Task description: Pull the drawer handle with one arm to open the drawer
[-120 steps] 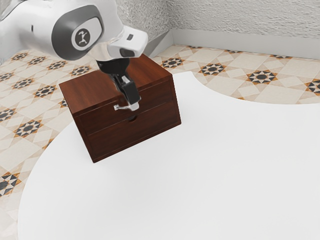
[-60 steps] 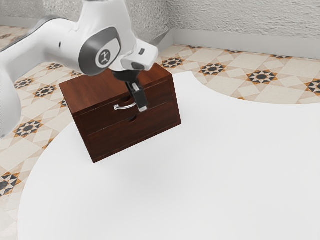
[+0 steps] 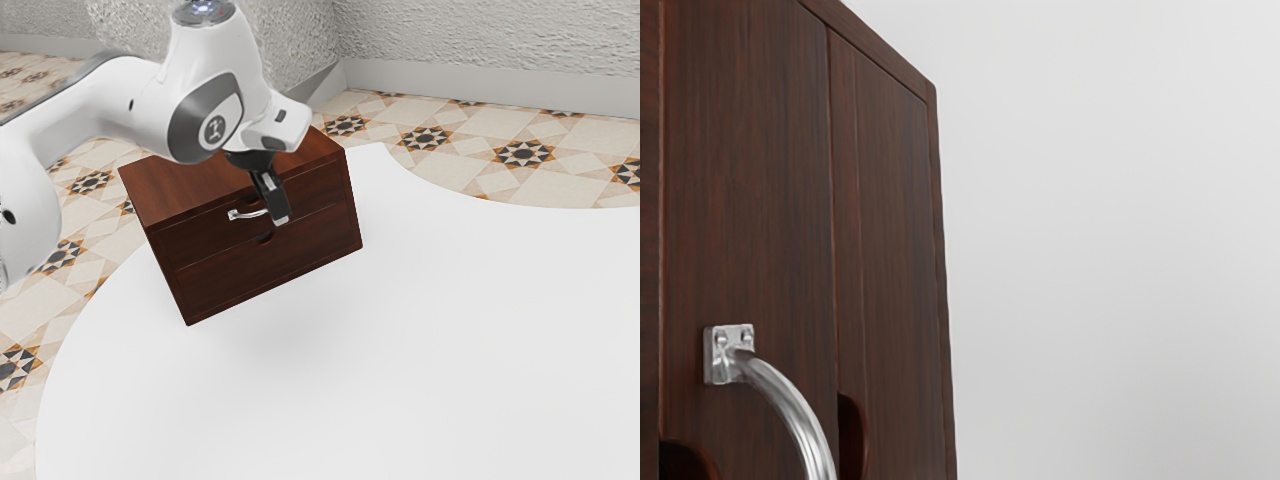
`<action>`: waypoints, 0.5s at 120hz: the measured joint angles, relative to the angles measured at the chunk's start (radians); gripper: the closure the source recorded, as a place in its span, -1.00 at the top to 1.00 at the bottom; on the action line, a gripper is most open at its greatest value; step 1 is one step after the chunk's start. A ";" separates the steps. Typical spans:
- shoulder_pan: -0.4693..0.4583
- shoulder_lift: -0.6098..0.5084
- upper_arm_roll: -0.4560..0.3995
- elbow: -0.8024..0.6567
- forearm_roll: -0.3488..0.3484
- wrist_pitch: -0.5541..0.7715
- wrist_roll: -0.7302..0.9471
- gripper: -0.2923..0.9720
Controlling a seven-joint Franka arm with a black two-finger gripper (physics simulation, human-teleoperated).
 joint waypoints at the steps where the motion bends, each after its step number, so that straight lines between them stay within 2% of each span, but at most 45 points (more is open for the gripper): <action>1: 0.001 0.001 0.000 0.000 0.000 0.001 0.000 0.42; 60: 0.022 0.005 0.002 -0.038 -0.002 0.039 -0.001 0.21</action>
